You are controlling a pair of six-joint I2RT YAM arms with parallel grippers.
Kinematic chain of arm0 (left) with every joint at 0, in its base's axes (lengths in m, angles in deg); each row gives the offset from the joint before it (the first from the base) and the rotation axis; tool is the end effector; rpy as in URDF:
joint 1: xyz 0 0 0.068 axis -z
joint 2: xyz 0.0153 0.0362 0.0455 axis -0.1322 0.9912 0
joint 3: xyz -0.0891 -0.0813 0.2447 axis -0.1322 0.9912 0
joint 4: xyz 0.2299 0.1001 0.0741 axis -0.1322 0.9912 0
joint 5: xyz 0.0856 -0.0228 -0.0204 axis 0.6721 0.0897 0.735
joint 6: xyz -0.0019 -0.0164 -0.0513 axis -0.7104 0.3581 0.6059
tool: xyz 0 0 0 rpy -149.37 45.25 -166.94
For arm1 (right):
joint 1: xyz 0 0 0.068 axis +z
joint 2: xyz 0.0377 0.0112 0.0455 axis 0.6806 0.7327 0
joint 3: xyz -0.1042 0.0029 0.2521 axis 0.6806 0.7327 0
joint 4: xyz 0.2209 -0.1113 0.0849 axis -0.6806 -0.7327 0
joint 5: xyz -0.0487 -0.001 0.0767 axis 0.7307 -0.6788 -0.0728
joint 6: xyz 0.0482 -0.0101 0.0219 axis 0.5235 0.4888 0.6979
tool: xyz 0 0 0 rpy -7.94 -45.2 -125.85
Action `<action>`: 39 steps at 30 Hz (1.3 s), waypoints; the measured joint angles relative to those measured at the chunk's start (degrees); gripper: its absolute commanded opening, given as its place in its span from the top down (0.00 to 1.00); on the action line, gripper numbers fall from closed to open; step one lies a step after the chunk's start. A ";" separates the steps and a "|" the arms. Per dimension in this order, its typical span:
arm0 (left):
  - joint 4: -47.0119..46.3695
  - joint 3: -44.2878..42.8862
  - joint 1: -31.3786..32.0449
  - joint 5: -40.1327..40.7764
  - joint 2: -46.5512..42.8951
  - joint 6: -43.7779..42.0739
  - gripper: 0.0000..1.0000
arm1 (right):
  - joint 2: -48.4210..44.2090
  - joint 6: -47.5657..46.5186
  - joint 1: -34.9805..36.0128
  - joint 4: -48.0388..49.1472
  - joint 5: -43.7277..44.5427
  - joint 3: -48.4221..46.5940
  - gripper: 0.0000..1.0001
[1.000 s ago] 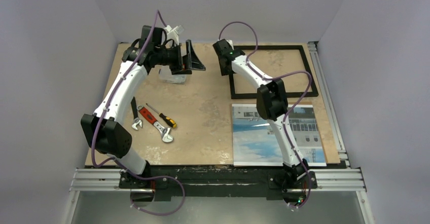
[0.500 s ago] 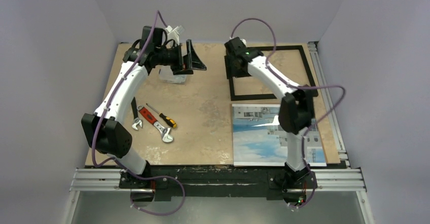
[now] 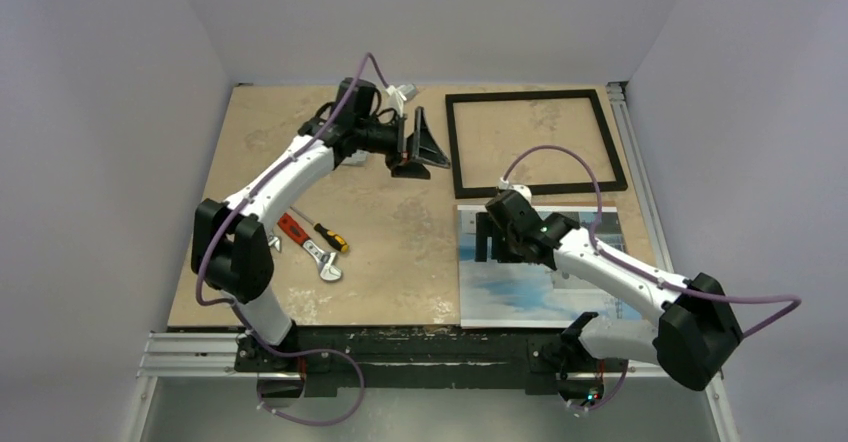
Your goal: Take the photo out of the frame
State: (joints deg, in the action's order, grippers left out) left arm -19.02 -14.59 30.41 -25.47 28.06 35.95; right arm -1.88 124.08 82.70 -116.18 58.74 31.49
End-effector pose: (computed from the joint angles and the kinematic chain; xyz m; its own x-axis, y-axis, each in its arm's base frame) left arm 0.3355 -0.1717 0.3341 -0.9533 -0.0293 -0.3005 0.2648 0.3966 -0.8789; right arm 0.1867 0.1451 0.2253 -0.8531 0.0350 -0.5206 -0.0420 0.9899 0.1355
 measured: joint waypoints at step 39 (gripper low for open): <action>-29.77 49.37 18.62 31.87 -17.09 14.88 0.06 | -7.08 9.40 0.31 13.16 -2.19 14.32 0.20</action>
State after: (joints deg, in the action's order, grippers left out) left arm -48.78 34.79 49.03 6.40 10.96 50.83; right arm -8.96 133.47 83.01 -103.02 56.56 45.81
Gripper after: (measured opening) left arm 0.941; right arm 0.798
